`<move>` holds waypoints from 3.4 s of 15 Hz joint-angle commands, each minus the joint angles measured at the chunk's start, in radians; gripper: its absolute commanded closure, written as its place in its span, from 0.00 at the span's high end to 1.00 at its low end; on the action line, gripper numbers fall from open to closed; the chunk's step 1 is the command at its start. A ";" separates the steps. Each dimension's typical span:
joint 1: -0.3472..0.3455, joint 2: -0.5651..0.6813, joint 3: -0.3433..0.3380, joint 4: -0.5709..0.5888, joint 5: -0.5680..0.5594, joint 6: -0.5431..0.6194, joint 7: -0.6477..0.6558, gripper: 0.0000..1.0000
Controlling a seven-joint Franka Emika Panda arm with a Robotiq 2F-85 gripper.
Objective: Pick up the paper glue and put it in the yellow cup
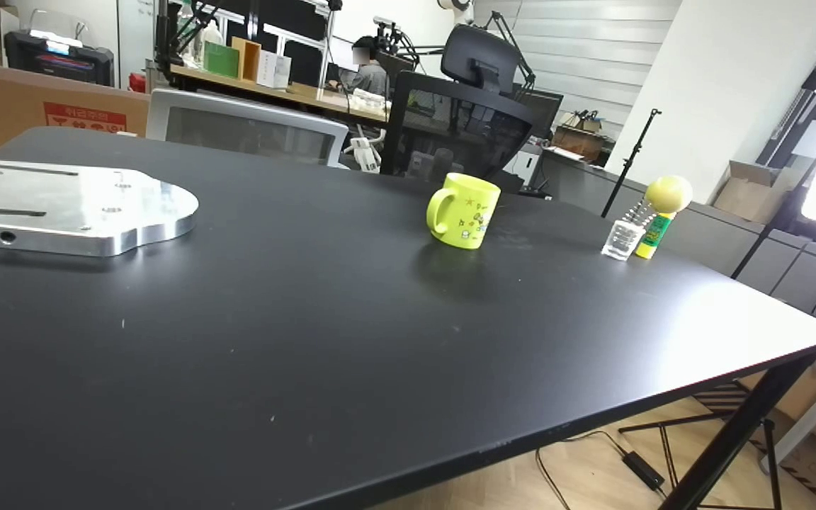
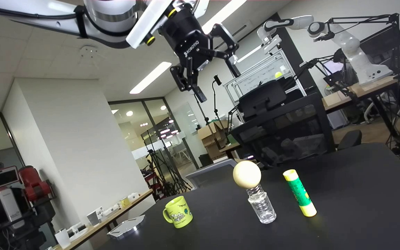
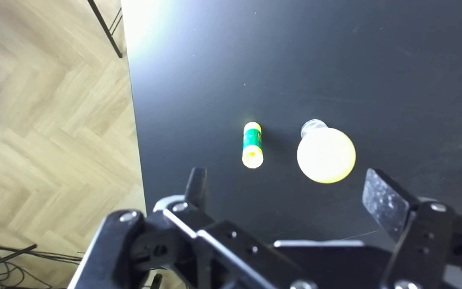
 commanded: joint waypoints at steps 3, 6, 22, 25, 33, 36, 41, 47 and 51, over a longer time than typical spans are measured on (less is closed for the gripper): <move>-0.014 0.021 0.017 0.025 0.015 0.000 -0.005 1.00; -0.015 0.124 0.029 0.118 0.030 0.001 0.022 1.00; -0.091 0.572 0.161 0.471 0.042 0.080 0.124 1.00; -0.105 0.617 0.170 0.478 0.034 0.086 0.124 1.00; -0.131 0.698 0.184 0.475 0.018 0.115 0.113 1.00; -0.139 0.720 0.192 0.475 0.022 0.128 0.110 1.00; -0.149 0.751 0.210 0.482 0.036 0.163 0.121 0.74; -0.153 0.759 0.225 0.472 0.044 0.185 0.147 0.32; -0.159 0.736 0.225 0.489 0.044 0.138 0.170 0.09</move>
